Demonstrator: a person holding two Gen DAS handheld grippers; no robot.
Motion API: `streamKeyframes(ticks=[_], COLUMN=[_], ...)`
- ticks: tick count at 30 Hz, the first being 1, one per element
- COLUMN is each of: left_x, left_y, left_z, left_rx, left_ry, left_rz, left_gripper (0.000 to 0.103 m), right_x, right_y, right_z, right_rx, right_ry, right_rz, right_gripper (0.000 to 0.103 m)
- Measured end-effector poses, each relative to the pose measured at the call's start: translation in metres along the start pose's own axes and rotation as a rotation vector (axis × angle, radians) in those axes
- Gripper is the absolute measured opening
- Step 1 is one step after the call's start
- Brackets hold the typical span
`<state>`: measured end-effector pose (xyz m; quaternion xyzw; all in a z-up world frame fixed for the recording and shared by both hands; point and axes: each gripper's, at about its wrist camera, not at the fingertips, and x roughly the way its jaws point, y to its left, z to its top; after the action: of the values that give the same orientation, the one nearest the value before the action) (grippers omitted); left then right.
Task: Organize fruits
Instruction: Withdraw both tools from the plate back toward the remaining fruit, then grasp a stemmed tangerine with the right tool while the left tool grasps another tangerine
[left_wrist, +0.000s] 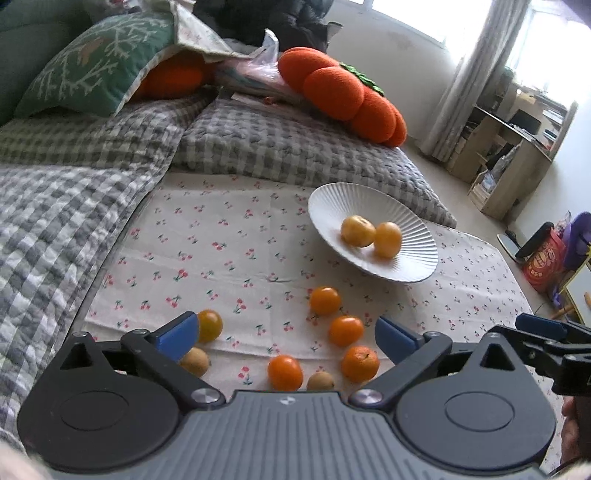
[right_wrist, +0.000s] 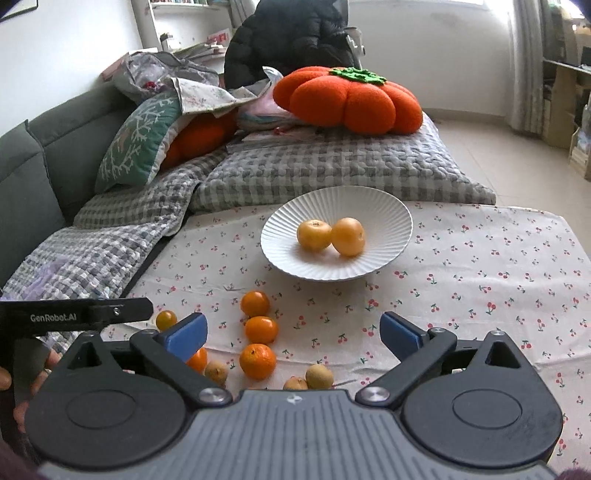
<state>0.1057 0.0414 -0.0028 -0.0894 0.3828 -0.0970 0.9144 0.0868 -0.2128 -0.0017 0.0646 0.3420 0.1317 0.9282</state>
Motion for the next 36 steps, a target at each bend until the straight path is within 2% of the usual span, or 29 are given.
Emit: streamKeyframes(ticks=[9,13,18,21,23,27,29,33,35,36], left_x=[-0.002,-0.003,0.002,0.009,0.016,0.026,0.029,0.032,0.033,0.033], left_y=[0.0,-0.003,-0.007,-0.011,-0.012,-0.013,-0.015,-0.016,-0.017,-0.018], left_z=[-0.008,-0.012,-0.016,-0.02,-0.022,-0.027,-0.029,-0.03,-0.031,-0.031], left_rx=[0.019,0.021,0.049,0.068,0.068,0.086,0.101,0.109,0.124,0.128], left_ry=[0.013,0.01,0.013,0.029,0.042,0.035,0.046,0.049,0.044,0.045], left_rz=[-0.008,-0.004,0.008,-0.011,-0.018,0.011,0.003,-0.006,0.002,0.001], left_gripper=[0.096,0.096,0.095,0.095,0.093,0.091,0.089,0.089,0.089,0.088], right_x=[0.005,0.011,0.026,0.038,0.045,0.058,0.063,0.072,0.076,0.077], right_y=[0.02,0.03,0.038,0.042,0.044,0.046,0.048,0.053,0.054,0.054], right_z=[-0.011,-0.02,-0.034,-0.042,-0.048,-0.054,-0.056,-0.062,-0.064,-0.065], right_rx=[-0.094,-0.142,-0.178,-0.191,-0.2,-0.216,-0.22,-0.255,-0.264,-0.265], right_ry=[0.083,0.125,0.179,0.189,0.194,0.201,0.207,0.222,0.242,0.245], right_rz=[0.058,0.055,0.04,0.027,0.013,-0.023,-0.027,-0.039,-0.039,-0.043], right_gripper=[0.092,0.091,0.086,0.081,0.074,0.066,0.058,0.048,0.035,0.035])
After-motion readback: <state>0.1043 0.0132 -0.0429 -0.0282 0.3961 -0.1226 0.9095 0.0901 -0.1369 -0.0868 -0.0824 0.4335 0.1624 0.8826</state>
